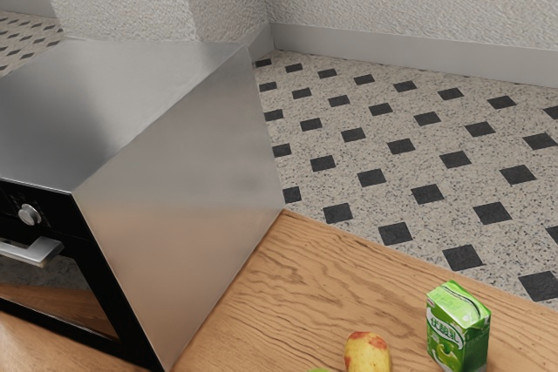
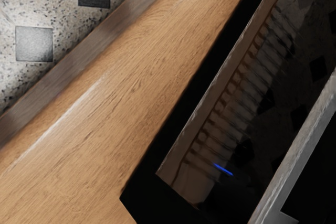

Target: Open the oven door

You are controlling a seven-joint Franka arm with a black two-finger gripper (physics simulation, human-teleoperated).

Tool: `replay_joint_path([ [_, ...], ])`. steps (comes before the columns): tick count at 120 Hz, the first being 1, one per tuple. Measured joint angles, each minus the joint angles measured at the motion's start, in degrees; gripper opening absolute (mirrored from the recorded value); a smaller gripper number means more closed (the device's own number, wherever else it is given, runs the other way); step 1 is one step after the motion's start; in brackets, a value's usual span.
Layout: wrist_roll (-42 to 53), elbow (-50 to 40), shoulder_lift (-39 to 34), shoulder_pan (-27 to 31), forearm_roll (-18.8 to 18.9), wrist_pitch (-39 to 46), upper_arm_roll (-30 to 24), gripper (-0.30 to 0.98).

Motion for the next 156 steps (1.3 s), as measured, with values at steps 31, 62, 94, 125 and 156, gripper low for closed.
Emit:
replay_joint_path([
  [31,10.75,-7.2,-2.06,1.04,2.19,10.43,1.88,0.69],
  [62,22.52,-9.86,-3.24,0.82,4.3,16.18,5.6,0.68],
  [94,32.22,-11.08,-2.96,1.97,4.93,16.27,6.16,0.68],
  [125,38.59,-11.11,-2.41,8.9,4.53,16.4,6.2,0.68],
  [156,44.43,-10.43,-0.48,15.57,3.25,16.71,6.97,0.69],
])
